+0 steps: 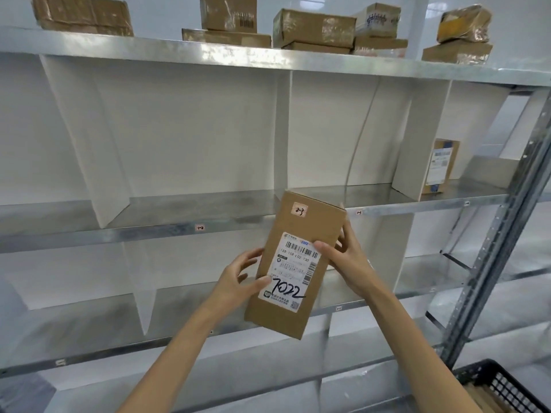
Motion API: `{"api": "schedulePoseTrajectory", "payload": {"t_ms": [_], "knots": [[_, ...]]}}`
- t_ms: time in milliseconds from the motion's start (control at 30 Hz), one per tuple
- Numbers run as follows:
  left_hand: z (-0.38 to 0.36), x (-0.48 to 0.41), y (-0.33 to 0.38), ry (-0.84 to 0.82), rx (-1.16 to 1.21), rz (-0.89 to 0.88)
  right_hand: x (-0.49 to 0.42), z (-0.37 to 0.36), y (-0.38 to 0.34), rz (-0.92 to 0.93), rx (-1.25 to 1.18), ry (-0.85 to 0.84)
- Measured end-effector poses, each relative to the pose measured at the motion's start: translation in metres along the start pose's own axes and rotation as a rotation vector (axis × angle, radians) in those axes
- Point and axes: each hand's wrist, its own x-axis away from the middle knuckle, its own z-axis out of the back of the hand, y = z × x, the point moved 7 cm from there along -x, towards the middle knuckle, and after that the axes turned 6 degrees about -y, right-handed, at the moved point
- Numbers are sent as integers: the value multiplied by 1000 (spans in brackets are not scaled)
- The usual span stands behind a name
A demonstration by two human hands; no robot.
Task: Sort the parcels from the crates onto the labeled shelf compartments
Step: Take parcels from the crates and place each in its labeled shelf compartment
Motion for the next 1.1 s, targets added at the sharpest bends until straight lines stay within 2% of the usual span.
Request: {"api": "schedulePoseTrajectory", "payload": {"t_ms": [100, 267, 433, 533, 733, 833, 967, 1100], "knots": [[-25, -11, -1, 24, 51, 33, 11, 2, 0, -9, 131, -20], [-62, -25, -9, 152, 11, 92, 22, 29, 15, -21, 161, 39], [-107, -50, -5, 112, -127, 48, 29, 72, 38, -72, 183, 161], [-135, -60, -13, 50, -16, 119, 40, 100, 56, -112, 162, 205], [-191, -69, -28, 56, 219, 131, 38, 132, 95, -189, 126, 208], [-203, -80, -37, 97, 248, 135, 27, 136, 113, -187, 137, 185], [-211, -96, -54, 68, 256, 134, 20, 143, 144, -251, 97, 175], [-208, -125, -72, 71, 279, 121, -1, 145, 166, -276, 137, 93]]}}
